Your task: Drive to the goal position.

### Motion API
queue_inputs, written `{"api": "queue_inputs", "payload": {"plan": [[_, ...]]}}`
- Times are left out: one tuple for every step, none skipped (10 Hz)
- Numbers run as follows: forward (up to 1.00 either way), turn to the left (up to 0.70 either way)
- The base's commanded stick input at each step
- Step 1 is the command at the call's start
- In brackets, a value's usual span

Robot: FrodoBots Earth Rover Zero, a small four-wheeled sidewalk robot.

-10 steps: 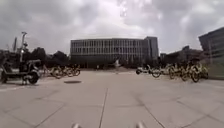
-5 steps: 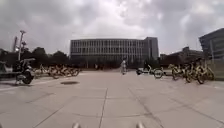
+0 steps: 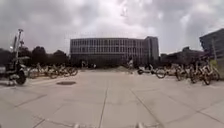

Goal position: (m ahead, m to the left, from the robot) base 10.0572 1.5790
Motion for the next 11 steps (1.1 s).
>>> {"api": "queue_inputs", "payload": {"plan": [[0.60,0.00],[0.60,0.00],[0.60,0.00],[0.60,0.00],[0.60,0.00],[0.60,0.00],[0.60,0.00],[0.60,0.00],[0.60,0.00],[0.60,0.00],[0.60,0.00]]}}
